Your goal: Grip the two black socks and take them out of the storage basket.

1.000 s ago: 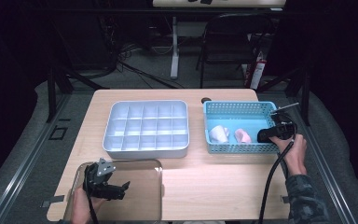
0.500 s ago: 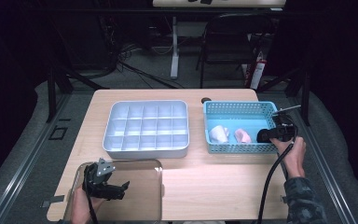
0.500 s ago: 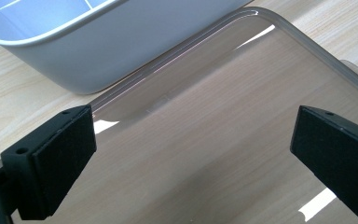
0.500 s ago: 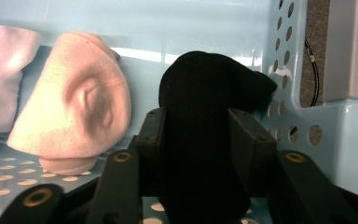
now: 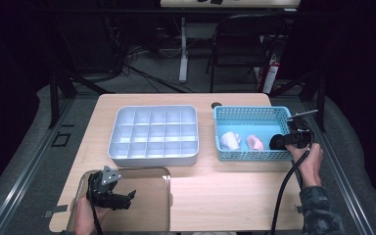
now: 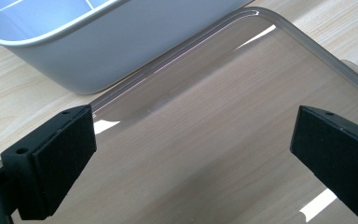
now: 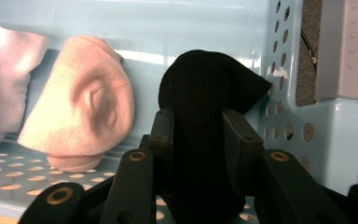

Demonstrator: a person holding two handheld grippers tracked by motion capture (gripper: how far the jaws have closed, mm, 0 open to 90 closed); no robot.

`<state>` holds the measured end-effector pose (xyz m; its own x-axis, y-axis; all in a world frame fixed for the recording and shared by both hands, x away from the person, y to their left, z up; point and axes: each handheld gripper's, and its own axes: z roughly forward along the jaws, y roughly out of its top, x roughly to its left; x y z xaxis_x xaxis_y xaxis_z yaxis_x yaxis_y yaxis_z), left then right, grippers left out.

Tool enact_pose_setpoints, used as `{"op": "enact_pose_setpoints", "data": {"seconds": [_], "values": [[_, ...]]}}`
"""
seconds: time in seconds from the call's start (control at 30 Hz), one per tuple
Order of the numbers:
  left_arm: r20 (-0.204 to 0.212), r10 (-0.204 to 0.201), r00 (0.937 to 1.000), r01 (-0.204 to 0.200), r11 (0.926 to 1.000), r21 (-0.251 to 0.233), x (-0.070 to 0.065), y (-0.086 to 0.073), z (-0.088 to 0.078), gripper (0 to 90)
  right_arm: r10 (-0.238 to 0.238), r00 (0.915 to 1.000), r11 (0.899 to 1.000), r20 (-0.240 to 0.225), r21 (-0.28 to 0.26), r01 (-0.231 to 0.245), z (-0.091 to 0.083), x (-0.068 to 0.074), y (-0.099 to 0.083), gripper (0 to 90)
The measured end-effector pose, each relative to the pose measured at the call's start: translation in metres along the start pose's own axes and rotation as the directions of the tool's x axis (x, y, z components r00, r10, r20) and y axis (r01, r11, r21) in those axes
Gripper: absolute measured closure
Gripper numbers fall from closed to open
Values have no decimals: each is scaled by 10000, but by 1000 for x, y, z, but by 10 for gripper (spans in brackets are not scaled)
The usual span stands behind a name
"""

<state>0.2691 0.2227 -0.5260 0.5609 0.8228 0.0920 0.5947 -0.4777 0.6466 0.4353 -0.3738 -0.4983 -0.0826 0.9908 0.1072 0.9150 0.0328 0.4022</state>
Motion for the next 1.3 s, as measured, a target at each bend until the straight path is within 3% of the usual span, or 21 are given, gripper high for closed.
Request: {"op": "enact_pose_setpoints", "data": {"seconds": [0.5, 0.87, 1.3], "values": [[21, 50, 10000, -50, 10000, 27, 0, 0, 1, 2, -502, 9981, 9987, 370, -14, 503, -20, 5, 19, 679], [80, 65, 9999, -66, 10000, 49, -1, 0, 1, 2, -597, 9966, 9979, 562, -208, 610, -35, 9, 36, 680], [132, 102, 9999, -103, 9999, 81, -1, 0, 1, 1, -839, 9950, 9951, 537, -487, 865, -61, 14, 43, 681]]}}
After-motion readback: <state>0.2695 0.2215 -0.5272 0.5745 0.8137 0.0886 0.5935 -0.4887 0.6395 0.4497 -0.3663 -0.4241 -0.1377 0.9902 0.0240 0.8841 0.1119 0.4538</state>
